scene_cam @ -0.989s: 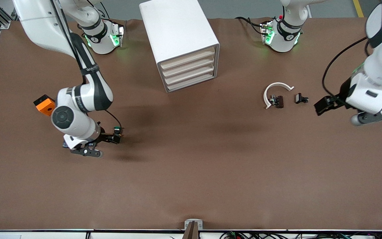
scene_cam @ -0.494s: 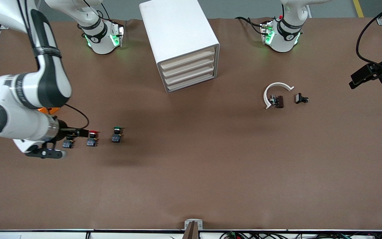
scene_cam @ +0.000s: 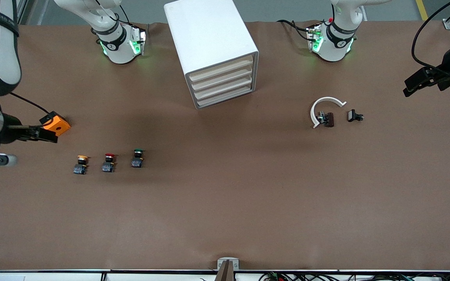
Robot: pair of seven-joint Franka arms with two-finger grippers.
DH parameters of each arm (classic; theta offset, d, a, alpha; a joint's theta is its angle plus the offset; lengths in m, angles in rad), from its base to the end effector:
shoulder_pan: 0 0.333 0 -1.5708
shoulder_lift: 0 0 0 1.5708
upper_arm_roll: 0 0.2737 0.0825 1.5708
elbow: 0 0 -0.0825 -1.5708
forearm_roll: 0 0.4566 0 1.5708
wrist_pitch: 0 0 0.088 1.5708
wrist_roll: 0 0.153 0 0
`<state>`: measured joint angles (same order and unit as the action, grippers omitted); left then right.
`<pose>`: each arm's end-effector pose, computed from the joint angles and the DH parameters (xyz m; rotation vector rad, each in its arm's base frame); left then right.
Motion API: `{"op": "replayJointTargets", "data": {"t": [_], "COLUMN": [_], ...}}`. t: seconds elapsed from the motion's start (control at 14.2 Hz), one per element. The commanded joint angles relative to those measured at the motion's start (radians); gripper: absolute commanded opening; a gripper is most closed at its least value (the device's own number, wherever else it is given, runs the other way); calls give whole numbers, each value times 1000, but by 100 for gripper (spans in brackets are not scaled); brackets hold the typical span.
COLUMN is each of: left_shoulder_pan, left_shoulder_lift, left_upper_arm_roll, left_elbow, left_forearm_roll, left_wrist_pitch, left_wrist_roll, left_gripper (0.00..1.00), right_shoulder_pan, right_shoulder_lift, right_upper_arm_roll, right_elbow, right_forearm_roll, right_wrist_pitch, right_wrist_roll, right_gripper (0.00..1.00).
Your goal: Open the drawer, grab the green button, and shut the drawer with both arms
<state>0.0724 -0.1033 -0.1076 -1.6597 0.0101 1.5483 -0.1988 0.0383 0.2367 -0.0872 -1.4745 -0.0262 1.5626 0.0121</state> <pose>0.5957 -0.0215 0.5488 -3.1090 -0.2561 0.0096 0.6715 -0.0332 0.4339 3.0878 -0.0901 -0.2299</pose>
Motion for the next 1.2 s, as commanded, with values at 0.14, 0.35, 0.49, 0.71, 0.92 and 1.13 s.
{"op": "replayJointTargets", "data": {"t": [0.14, 0.35, 0.49, 0.71, 0.92, 1.13], "left_shoulder_pan": [-9, -9, -8, -8, -8, -8], "left_shoulder_lift": [-21, -23, -26, -27, -35, -61], "left_upper_arm_roll": [-7, -17, -27, -30, -37, -40], "left_elbow": [-20, -18, -20, -26, -29, -38], "left_forearm_roll": [-13, -12, -12, -12, -12, -12], "left_wrist_pitch": [10, 7, 6, 3, -2, -22], "left_wrist_roll": [7, 12, 57, 67, 67, 67], "left_gripper": [100, 100, 100, 100, 100, 100], "right_shoulder_pan": [-11, 8, 29, 25, 17, 17], "right_shoulder_lift": [-54, -59, -53, -65, -62, -63], "right_upper_arm_roll": [18, 29, 24, 20, 17, 24], "right_elbow": [-17, -1, 40, 59, 153, 155], "right_forearm_roll": [-38, -43, -46, -40, -35, -44], "right_wrist_pitch": [-30, -72, -73, -101, -226, -224], "right_wrist_roll": [-38, -27, -15, -4, -15, -15], "right_gripper": [100, 100, 100, 100, 100, 100]}}
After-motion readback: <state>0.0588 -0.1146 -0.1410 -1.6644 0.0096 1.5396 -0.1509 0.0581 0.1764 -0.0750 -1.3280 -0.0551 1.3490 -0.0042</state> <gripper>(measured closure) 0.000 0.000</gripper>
